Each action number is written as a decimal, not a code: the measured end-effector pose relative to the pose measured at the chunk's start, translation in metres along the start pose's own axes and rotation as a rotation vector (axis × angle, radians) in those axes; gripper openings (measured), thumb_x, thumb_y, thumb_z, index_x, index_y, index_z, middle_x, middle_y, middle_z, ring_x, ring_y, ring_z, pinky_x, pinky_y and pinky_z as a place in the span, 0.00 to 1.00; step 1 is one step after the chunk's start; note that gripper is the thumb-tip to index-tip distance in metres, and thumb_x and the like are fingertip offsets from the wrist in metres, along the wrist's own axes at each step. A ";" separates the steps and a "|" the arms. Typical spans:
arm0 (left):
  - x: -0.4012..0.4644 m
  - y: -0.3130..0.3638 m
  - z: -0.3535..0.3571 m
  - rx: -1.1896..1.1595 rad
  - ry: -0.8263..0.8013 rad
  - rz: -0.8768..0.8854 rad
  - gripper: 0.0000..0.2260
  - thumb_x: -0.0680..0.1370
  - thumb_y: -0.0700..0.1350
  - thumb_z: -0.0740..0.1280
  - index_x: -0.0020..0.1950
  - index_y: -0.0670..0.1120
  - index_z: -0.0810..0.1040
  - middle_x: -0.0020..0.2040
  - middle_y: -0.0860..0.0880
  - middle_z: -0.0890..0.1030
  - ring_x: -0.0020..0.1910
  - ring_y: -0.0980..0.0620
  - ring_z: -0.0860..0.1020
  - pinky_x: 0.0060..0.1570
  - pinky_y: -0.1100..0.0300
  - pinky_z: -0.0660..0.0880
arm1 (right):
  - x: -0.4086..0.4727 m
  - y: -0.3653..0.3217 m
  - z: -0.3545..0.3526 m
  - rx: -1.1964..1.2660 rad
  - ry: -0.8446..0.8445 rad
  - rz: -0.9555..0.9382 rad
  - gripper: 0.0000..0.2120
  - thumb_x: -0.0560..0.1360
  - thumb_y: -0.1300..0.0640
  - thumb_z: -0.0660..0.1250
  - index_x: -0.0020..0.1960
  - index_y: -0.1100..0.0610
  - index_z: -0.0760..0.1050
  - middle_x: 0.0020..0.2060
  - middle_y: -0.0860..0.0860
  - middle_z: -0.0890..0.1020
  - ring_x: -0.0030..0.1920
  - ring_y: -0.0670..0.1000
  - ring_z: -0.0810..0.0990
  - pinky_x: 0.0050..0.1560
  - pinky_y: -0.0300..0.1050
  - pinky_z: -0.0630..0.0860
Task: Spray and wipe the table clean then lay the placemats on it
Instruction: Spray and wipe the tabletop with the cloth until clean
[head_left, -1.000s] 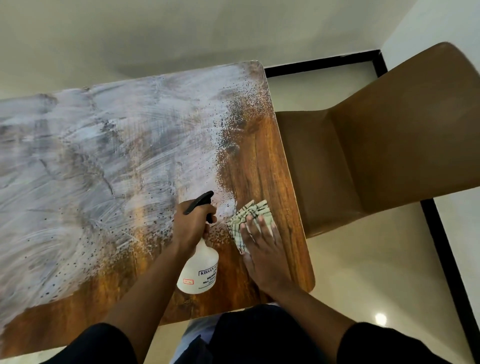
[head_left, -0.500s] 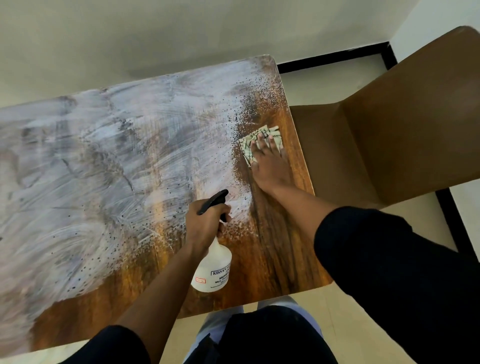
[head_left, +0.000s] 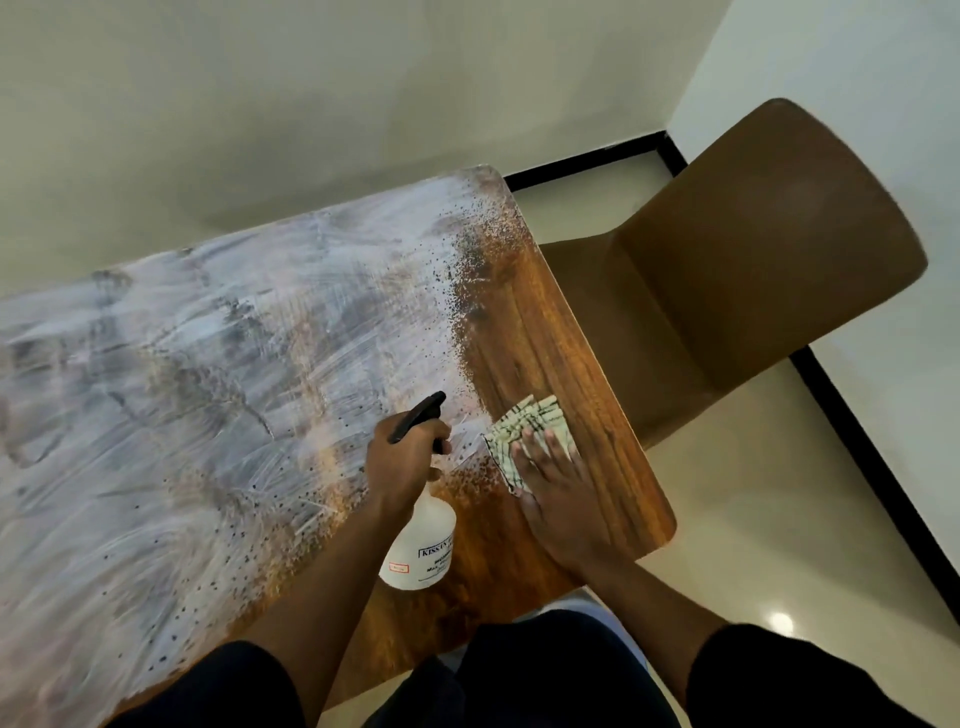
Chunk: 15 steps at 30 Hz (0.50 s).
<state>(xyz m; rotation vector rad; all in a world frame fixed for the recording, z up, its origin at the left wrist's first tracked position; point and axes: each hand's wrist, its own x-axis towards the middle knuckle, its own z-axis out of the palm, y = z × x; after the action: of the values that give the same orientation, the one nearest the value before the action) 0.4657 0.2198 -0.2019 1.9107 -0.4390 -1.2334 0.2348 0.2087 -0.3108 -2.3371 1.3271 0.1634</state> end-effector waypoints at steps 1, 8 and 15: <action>0.002 0.000 -0.002 -0.025 -0.036 -0.020 0.05 0.78 0.37 0.70 0.46 0.44 0.85 0.36 0.40 0.84 0.39 0.42 0.83 0.31 0.55 0.74 | -0.004 -0.001 0.003 0.010 0.010 0.033 0.29 0.83 0.45 0.49 0.83 0.45 0.48 0.82 0.44 0.43 0.81 0.49 0.36 0.79 0.55 0.40; 0.018 0.016 0.002 -0.067 -0.079 -0.061 0.06 0.79 0.35 0.67 0.43 0.36 0.82 0.33 0.42 0.83 0.39 0.42 0.86 0.25 0.59 0.73 | 0.030 -0.001 -0.009 0.052 0.076 0.171 0.29 0.83 0.47 0.51 0.83 0.46 0.49 0.82 0.45 0.45 0.82 0.52 0.39 0.80 0.61 0.43; 0.056 0.040 0.024 -0.066 -0.063 -0.061 0.04 0.79 0.35 0.68 0.46 0.36 0.82 0.34 0.42 0.83 0.39 0.42 0.86 0.25 0.60 0.73 | 0.153 0.042 -0.058 0.065 0.093 0.154 0.30 0.85 0.49 0.52 0.83 0.47 0.46 0.82 0.46 0.44 0.82 0.53 0.37 0.81 0.59 0.42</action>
<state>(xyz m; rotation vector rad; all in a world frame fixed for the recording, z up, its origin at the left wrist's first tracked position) 0.4758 0.1485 -0.2092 1.8460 -0.3711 -1.3341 0.2744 0.0447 -0.3204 -2.2129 1.5344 0.0590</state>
